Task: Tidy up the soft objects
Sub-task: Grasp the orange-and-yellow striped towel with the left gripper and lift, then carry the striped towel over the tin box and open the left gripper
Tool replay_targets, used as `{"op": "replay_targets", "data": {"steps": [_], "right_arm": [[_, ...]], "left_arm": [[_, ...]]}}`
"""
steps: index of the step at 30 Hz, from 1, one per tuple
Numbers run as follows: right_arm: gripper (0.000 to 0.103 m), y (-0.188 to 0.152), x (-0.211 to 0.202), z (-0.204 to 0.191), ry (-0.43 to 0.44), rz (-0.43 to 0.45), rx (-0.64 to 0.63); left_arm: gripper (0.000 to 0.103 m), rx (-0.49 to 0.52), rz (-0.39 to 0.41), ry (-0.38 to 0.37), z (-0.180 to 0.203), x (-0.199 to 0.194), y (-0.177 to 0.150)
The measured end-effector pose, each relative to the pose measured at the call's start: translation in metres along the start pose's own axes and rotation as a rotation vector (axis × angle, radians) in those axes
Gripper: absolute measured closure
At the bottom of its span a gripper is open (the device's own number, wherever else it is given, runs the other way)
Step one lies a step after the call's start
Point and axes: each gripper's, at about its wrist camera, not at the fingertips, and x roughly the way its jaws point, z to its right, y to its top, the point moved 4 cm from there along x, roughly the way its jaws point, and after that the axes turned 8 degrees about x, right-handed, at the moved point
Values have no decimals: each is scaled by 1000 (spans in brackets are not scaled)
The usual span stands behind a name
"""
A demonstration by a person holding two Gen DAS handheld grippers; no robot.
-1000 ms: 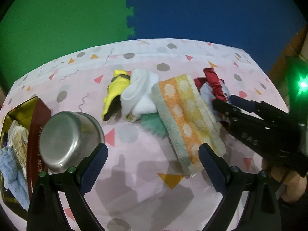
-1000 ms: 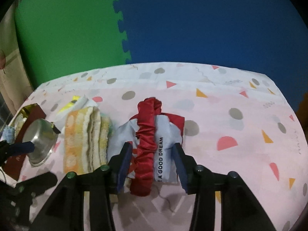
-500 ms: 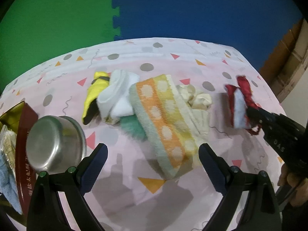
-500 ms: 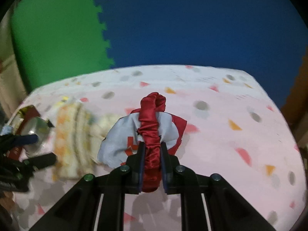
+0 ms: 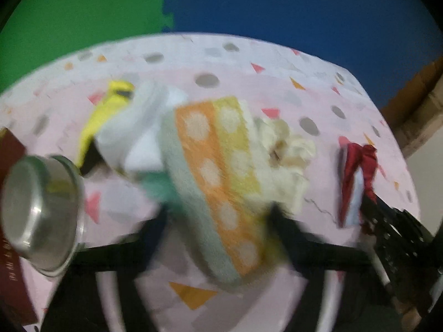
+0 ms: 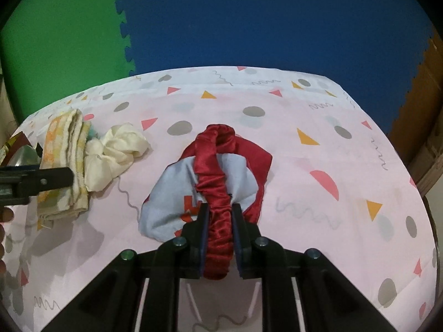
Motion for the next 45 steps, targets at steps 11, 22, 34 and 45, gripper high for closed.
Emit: {"op": "replay_targets", "data": {"steps": [11, 22, 34, 45], "right_arm": [[86, 1, 2, 1, 4, -2, 6], [86, 1, 2, 0, -2, -1, 1], [86, 1, 1, 0, -8, -1, -3], [86, 1, 1, 0, -11, 0, -5]], "left_arm": [[85, 84, 38, -49, 4, -54, -12], [85, 145, 96, 40, -9, -106, -20], [85, 63, 141, 159, -72, -146, -24], [85, -47, 172, 248, -147, -181, -26]]}}
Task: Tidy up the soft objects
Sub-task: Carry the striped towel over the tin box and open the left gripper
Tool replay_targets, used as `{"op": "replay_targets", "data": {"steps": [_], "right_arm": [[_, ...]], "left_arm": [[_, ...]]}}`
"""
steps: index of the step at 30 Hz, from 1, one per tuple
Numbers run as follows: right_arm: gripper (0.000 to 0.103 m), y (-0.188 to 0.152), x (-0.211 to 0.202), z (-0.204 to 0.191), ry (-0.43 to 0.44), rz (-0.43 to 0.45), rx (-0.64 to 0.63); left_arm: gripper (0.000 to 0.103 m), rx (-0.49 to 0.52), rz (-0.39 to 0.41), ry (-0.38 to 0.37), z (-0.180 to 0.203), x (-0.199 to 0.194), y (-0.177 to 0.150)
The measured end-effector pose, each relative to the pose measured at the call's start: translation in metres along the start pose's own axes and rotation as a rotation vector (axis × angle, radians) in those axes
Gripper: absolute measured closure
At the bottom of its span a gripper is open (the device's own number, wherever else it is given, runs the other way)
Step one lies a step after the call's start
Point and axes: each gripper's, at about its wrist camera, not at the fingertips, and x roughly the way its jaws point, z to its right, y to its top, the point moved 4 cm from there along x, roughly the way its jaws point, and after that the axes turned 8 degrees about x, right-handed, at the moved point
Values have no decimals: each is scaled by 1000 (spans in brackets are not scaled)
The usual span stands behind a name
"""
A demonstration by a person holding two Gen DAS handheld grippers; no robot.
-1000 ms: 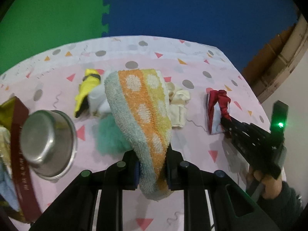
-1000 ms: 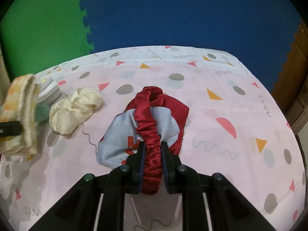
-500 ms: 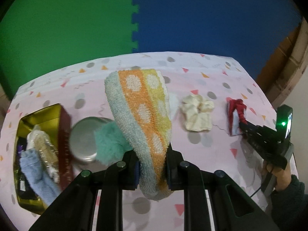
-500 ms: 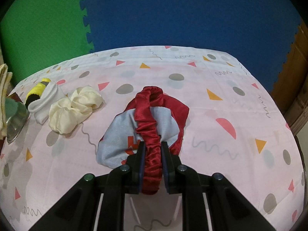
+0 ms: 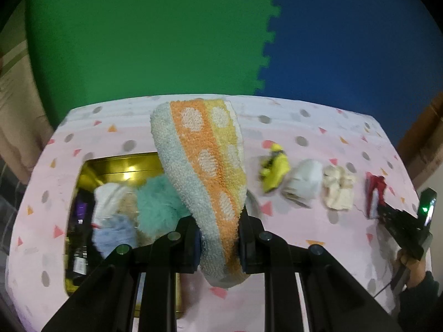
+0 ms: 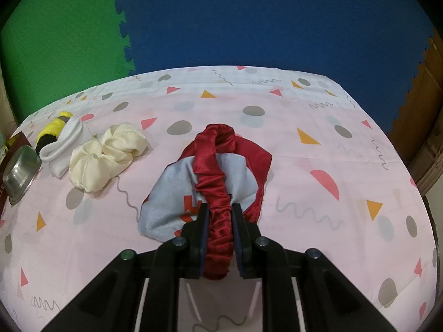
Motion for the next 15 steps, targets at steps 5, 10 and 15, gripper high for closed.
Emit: {"op": "replay_targets", "data": {"steps": [5, 10, 15], "right_arm": [[86, 0, 0, 0, -2, 0, -2], [86, 0, 0, 0, -3, 0, -5], [86, 0, 0, 0, -6, 0, -11]], "left_arm": [[85, -44, -12, 8, -31, 2, -4], [84, -79, -26, 16, -56, 5, -4], [84, -124, -44, 20, -80, 11, -4]]}}
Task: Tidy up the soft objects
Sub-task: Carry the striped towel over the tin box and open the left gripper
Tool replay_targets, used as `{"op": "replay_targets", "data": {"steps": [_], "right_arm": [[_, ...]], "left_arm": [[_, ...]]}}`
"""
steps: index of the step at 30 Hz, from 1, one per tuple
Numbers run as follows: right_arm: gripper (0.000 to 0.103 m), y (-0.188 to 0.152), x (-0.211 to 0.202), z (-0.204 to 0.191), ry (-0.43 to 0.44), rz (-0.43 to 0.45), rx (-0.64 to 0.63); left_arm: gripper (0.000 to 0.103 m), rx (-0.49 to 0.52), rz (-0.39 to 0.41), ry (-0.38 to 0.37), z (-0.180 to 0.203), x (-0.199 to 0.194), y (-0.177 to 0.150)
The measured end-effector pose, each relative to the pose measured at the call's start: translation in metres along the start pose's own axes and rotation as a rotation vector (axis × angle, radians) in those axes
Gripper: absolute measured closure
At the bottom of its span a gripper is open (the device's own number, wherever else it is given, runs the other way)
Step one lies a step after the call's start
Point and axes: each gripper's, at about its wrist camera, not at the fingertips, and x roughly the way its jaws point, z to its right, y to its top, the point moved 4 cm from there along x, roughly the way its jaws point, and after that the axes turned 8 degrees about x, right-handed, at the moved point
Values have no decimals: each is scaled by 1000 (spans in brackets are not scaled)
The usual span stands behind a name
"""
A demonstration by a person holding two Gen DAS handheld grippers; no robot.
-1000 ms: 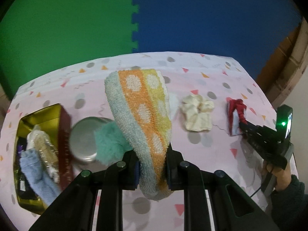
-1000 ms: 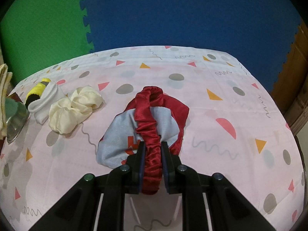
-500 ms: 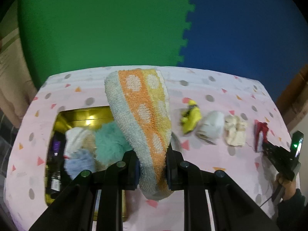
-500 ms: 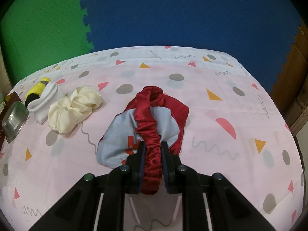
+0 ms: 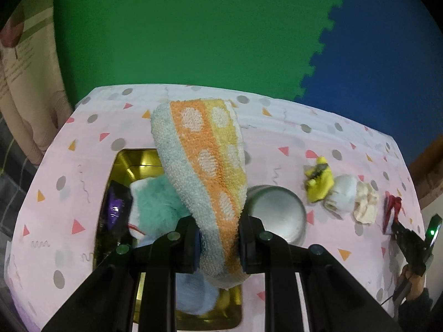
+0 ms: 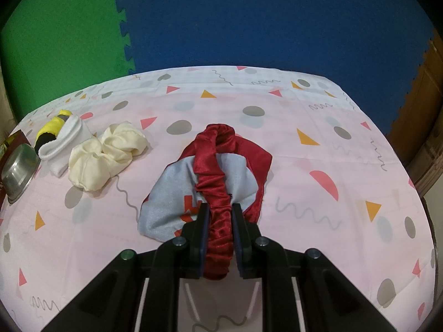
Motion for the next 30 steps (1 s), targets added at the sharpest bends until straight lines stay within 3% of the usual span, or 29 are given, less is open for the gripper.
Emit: {"op": "replay_targets", "data": {"steps": [14, 20, 30], "right_arm": [[86, 0, 0, 0, -3, 0, -3], [86, 0, 0, 0, -10, 1, -9], [86, 0, -1, -1, -13, 1, -13]], "left_arm": [[82, -63, -113, -10, -39, 53, -1], [82, -91, -127, -41, -45, 64, -1], [60, -69, -136, -11, -47, 66, 2]]}}
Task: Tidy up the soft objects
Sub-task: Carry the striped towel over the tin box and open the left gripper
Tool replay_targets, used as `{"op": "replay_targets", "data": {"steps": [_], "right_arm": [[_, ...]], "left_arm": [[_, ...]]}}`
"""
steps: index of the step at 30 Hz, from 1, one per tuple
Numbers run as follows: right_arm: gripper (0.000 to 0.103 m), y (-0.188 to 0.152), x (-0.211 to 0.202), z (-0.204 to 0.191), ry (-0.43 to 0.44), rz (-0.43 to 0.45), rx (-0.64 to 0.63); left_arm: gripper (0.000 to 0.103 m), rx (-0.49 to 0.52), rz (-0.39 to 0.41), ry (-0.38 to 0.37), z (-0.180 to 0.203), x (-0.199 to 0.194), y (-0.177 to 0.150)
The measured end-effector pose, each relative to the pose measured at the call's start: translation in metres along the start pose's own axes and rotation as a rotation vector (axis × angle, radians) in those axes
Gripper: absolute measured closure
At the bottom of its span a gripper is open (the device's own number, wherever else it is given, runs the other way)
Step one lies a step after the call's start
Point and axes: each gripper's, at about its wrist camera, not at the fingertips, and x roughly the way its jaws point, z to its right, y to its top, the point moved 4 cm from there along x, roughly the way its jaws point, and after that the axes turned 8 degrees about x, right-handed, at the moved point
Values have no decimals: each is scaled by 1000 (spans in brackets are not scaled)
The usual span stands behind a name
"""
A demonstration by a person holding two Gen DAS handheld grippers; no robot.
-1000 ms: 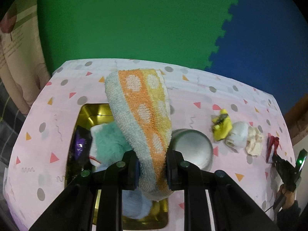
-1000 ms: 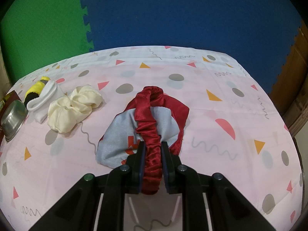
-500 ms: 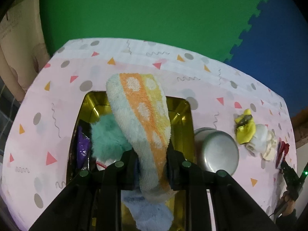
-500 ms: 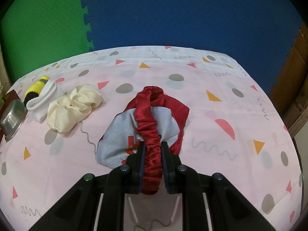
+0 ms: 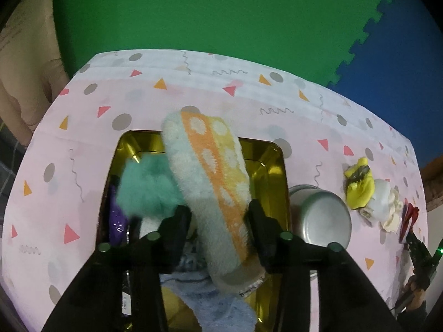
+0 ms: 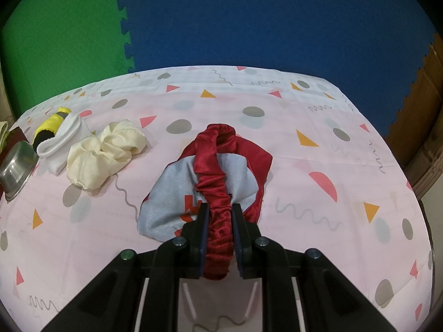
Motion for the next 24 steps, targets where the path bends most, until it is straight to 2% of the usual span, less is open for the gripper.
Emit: {"op": "replay_targets", "data": {"steps": [3, 14, 20, 22, 24], "right_arm": [[86, 0, 0, 0, -2, 0, -2], [86, 0, 1, 0, -8, 1, -6], [86, 0, 1, -1, -8, 1, -6], [86, 0, 1, -1, -8, 1, -6], [86, 0, 1, 0, -6, 1, -3]], "left_arm": [[51, -24, 7, -4, -6, -3, 1], [49, -101, 21, -37, -24, -23, 0], [47, -43, 96, 46, -18, -53, -6], [42, -26, 122, 64, -15, -61, -10], [41, -17, 149, 88, -14, -68, -15]]}}
